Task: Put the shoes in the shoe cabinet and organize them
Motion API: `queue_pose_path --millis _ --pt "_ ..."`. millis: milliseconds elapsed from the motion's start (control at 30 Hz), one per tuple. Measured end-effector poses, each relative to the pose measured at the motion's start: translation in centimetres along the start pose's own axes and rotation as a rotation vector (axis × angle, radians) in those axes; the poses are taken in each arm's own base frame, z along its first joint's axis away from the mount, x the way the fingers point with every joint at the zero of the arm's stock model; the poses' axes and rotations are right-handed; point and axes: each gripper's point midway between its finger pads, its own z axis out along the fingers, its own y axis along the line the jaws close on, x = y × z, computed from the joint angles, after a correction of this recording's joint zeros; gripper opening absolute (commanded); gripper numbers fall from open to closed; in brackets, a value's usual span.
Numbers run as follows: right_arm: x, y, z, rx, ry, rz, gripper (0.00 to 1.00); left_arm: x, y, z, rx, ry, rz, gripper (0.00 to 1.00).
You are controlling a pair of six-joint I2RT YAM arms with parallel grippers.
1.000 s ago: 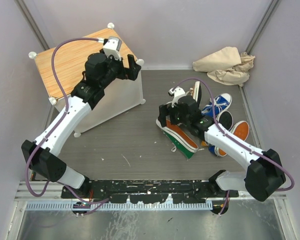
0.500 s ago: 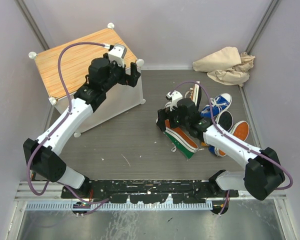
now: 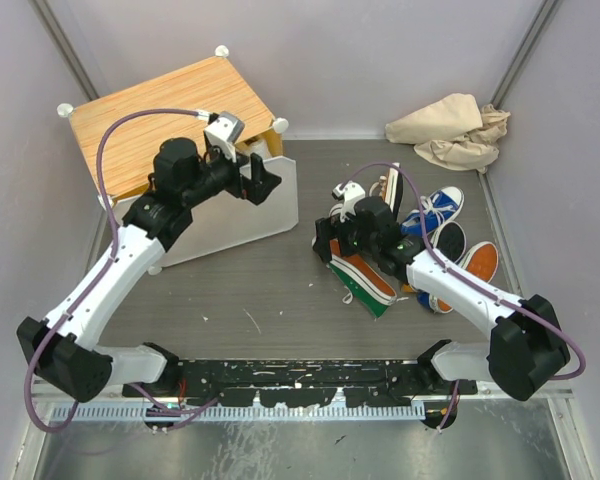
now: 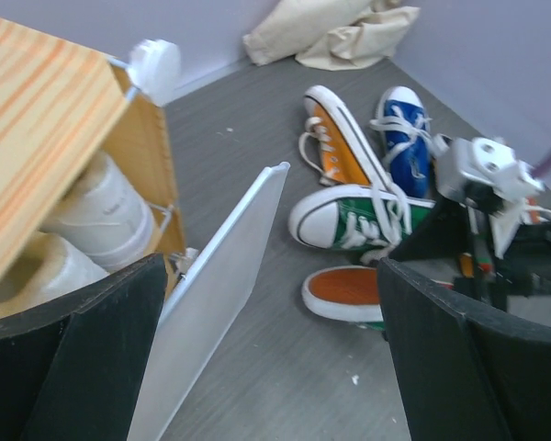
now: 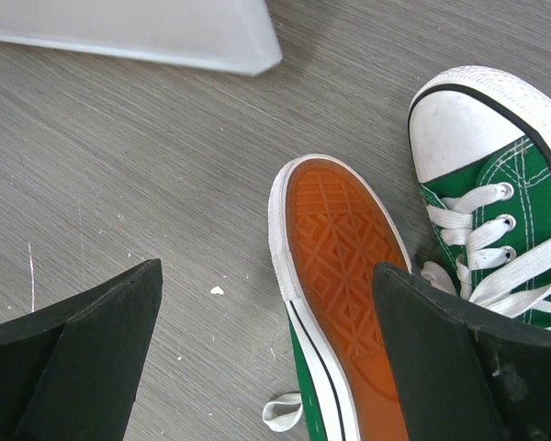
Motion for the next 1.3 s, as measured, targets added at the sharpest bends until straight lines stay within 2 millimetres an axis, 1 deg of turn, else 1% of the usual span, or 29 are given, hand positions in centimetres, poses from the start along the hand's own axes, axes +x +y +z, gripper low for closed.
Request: queue_pose_path --millis 167,267,400,500,633,733,867,933,1100,1200,1300 --pt "0.2 -0.1 0.0 0.002 0.001 0.001 1.00 0.5 -2.9 -2.2 0.127 0.007 -0.040 0.99" --pt "0.3 -0.4 -0.1 0.014 0.002 0.003 1.00 0.9 -4.3 -4.2 0.177 0.021 -0.060 0.99" --pt "-0.4 -1.1 -0.7 0.043 -0.026 0.008 1.00 1.0 -5.6 -7.0 0.206 0.030 -0.064 1.00" --pt "-1.6 -2.0 -1.8 0.088 -0.079 0.022 1.00 0.8 -6.4 -9.1 0.218 0.024 -0.060 1.00" --pt "-2.4 -3.1 -3.1 0.138 -0.134 0.050 1.00 1.6 -7.2 -11.7 0.224 0.033 -0.062 1.00" --pt "-2.9 -3.3 -3.4 0.141 -0.155 0.058 1.00 2.3 -7.9 -13.5 0.237 0.044 -0.070 1.00" --pt "-2.5 -2.3 -2.3 0.078 -0.134 0.062 1.00 2.7 -9.0 -15.6 0.267 0.038 -0.090 1.00" --pt "-1.9 -1.6 -1.2 0.033 -0.110 0.071 1.00 2.6 -9.5 -16.6 0.279 0.027 -0.099 1.00" --pt "-0.4 -0.6 1.6 -0.042 -0.062 0.094 1.00 2.1 -10.5 -18.6 0.305 -0.005 -0.106 1.00" --pt "0.3 0.2 2.7 -0.101 -0.059 0.109 1.00 2.0 -10.8 -19.3 0.317 -0.013 -0.107 1.00" --pt "0.8 1.1 3.1 -0.154 -0.066 0.116 1.00 2.4 -11.0 -19.4 0.321 -0.002 -0.114 1.00"
